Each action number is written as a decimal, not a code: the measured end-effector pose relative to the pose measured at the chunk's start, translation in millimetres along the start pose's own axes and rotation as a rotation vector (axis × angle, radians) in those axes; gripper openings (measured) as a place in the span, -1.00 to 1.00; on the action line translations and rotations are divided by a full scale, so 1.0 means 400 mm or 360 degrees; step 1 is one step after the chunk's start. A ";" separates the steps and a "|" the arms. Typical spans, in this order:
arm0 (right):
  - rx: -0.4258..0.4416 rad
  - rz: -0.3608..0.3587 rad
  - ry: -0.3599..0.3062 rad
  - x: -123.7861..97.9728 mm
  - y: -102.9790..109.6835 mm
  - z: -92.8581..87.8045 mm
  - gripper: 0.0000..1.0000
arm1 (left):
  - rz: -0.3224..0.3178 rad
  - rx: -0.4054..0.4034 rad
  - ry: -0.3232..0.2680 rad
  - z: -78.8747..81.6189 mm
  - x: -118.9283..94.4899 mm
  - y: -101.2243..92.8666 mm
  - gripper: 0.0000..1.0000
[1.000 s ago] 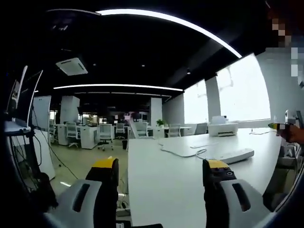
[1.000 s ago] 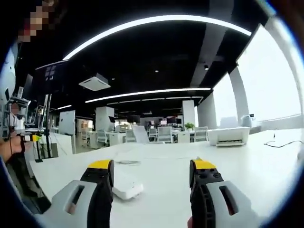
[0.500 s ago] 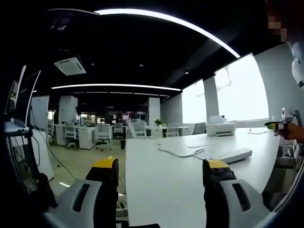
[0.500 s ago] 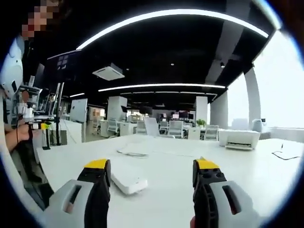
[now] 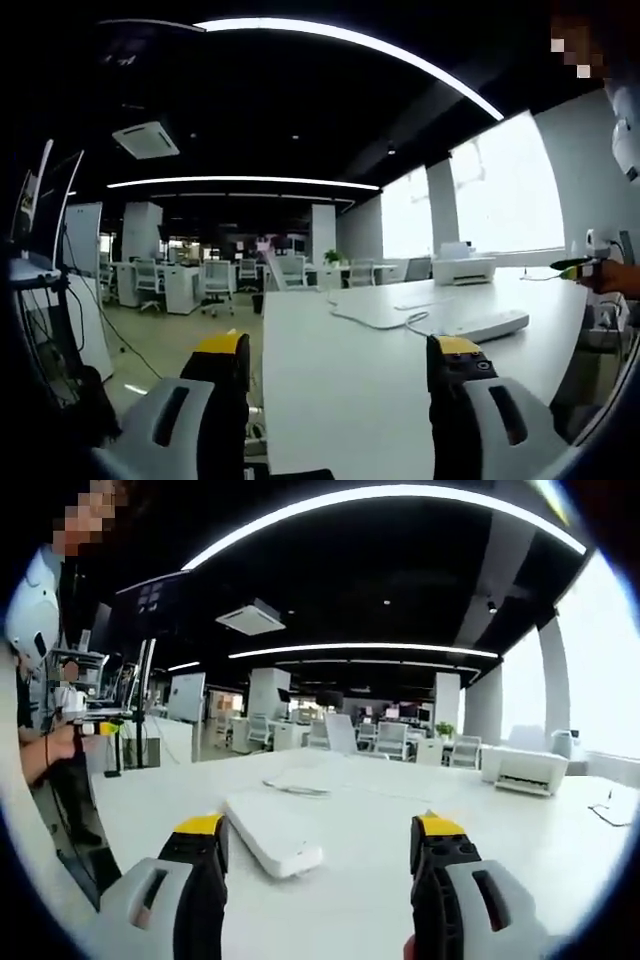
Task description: Pick up the power strip scattered on the table, fix it on the side mounting bracket of the table, and press the switch
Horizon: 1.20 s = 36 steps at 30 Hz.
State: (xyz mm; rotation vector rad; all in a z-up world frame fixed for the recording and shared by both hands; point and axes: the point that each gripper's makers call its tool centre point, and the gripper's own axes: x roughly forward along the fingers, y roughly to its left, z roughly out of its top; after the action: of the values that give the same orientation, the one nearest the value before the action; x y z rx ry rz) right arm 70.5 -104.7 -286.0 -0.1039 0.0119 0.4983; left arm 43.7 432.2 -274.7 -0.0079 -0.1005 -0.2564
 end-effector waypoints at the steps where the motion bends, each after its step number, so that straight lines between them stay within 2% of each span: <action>1: -0.0005 0.0007 0.0001 0.002 0.002 0.001 0.41 | -0.0001 -0.0002 0.0001 -0.001 0.000 -0.002 0.51; 13: 0.0019 0.0081 -0.0017 0.029 0.008 0.010 0.42 | -0.0016 0.0003 -0.0014 0.007 0.011 -0.013 0.51; 19: -0.0011 0.0167 -0.0007 0.053 0.030 0.020 0.43 | -0.0046 0.0009 -0.0009 0.008 0.024 -0.022 0.51; 36: 0.0012 0.0270 0.0049 0.097 0.029 -0.022 0.45 | -0.0086 0.0045 0.0004 0.012 0.046 -0.051 0.52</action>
State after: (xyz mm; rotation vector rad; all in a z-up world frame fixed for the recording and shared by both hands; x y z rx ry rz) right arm 99.1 -76.9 -297.5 -0.1038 0.0532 0.6657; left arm 55.7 407.9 -268.0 0.0231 -0.1019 -0.3087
